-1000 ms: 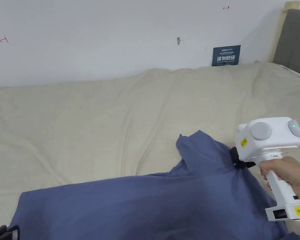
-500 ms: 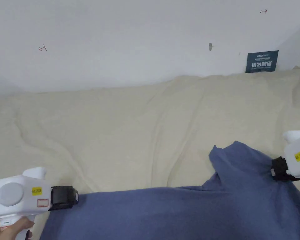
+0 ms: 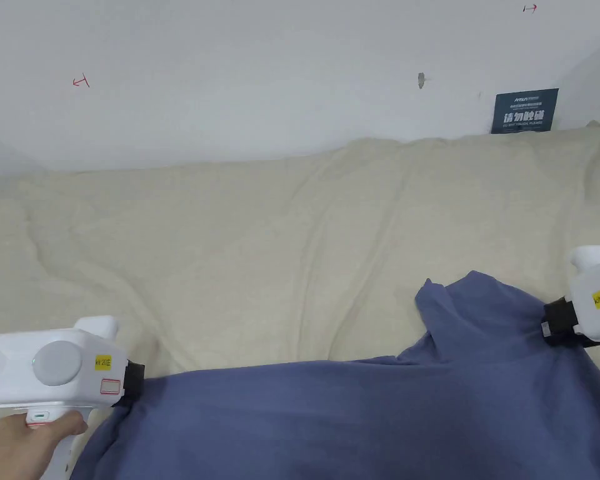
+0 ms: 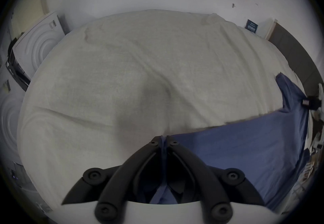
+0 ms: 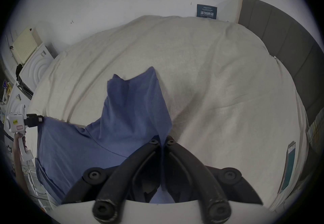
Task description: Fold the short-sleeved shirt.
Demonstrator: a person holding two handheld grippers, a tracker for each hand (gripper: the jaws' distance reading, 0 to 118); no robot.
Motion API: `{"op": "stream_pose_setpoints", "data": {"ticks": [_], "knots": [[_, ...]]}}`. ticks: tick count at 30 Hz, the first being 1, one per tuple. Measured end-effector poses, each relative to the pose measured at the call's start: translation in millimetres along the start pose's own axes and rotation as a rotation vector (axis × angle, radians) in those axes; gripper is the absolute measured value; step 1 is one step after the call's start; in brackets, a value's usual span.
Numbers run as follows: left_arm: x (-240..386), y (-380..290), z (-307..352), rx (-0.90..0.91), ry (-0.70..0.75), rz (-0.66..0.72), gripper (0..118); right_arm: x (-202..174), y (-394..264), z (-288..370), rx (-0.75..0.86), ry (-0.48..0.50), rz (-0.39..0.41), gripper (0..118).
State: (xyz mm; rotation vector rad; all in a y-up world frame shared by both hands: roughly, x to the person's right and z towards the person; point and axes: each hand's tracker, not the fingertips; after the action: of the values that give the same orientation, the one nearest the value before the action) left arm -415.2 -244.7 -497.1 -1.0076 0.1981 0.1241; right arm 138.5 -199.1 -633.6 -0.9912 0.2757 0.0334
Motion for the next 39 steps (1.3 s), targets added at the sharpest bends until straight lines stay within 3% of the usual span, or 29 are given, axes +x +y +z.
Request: {"op": "stream_pose_setpoints", "data": {"ticks": [8, 12, 16, 19, 22, 27, 29, 30, 32, 33, 34, 35, 37, 39], "knots": [[-9, -22, 101, 0.138, -0.04, -0.007, 4, 10, -14, 86, 0.104, 0.032, 0.026, 1], [-7, -66, 167, 0.261, -0.043, -0.025, 4, 13, -54, 144, 0.153, 0.049, 0.053, 0], [-6, -130, 198, 0.249, -0.039, -0.019, 4, 13, -115, 183, 0.17, 0.055, 0.1, 1], [-1, -185, 209, 0.243, 0.031, -0.048, 4, 13, -171, 186, 0.105, 0.075, 0.122, 1], [-4, -229, 210, 0.174, -0.035, 0.063, 4, 14, -220, 171, 0.008, 0.037, 0.155, 0], [-14, -280, 175, 0.087, -0.086, 0.092, 4, 28, -268, 130, -0.066, 0.036, 0.074, 1], [-14, -287, 167, 0.079, -0.084, 0.102, 5, 26, -274, 124, -0.049, 0.047, 0.077, 10], [-14, -290, 164, 0.086, -0.088, 0.101, 16, 24, -273, 126, -0.029, 0.047, 0.071, 28], [-15, -289, 164, 0.084, -0.057, 0.118, 47, 22, -273, 132, 0.022, 0.118, 0.063, 60], [-16, -288, 165, 0.087, -0.048, 0.12, 77, 18, -271, 135, 0.03, 0.113, 0.049, 73], [-17, -287, 169, 0.086, -0.039, 0.121, 90, 13, -267, 139, 0.043, 0.091, 0.046, 74], [-18, -287, 174, 0.091, -0.046, 0.124, 96, 9, -263, 145, 0.079, 0.052, 0.046, 74], [-21, -285, 188, 0.13, -0.08, 0.151, 96, 0, -256, 160, 0.172, 0.027, 0.076, 74], [-24, -283, 203, 0.185, -0.117, 0.185, 96, -11, -247, 177, 0.267, 0.06, 0.097, 74]]}}
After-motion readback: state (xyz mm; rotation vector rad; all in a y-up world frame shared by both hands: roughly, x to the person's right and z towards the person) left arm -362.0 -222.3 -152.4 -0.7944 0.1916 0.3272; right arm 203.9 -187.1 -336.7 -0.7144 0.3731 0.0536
